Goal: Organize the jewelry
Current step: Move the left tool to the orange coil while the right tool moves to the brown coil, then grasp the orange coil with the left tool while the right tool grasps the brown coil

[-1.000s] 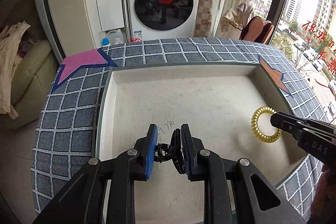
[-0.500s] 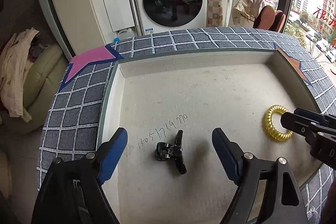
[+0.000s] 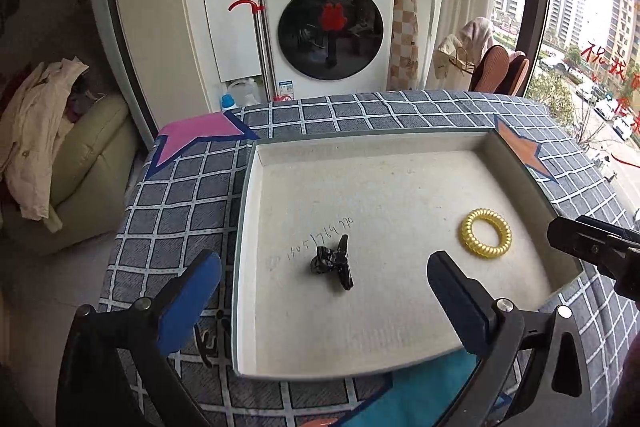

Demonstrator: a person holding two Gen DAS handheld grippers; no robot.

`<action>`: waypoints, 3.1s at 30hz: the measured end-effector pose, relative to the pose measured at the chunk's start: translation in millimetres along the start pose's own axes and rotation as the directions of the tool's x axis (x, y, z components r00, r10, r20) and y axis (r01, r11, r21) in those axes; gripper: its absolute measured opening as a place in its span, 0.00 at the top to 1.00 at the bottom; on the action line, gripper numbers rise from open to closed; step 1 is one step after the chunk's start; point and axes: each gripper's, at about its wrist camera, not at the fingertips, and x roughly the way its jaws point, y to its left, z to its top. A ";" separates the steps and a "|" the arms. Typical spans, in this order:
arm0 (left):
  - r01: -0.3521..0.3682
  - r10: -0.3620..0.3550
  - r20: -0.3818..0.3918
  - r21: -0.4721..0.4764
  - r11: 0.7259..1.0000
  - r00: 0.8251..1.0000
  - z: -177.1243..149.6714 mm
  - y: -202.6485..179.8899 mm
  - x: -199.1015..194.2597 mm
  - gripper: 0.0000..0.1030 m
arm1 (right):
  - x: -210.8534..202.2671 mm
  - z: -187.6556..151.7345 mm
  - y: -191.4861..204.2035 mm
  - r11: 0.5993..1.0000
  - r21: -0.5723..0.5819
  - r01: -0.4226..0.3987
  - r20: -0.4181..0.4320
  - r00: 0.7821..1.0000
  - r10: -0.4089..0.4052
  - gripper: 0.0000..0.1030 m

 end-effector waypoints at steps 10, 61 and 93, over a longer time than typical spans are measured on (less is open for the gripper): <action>0.112 -0.115 -0.059 -0.055 0.992 0.992 -41.4 19.2 -45.9 0.00 | -57.2 -38.2 3.4 0.999 0.007 -0.053 0.072 0.996 0.052 0.09; 0.004 -0.003 -0.141 0.006 1.000 0.990 -158.2 18.5 -78.3 0.00 | -107.9 -199.0 -38.2 0.989 0.027 0.147 -0.061 0.988 -0.145 0.00; 0.099 -0.077 -0.134 0.167 0.981 0.988 -171.5 -19.3 -82.6 0.68 | -93.9 -218.8 1.7 0.957 -0.203 0.209 -0.079 0.970 -0.228 0.83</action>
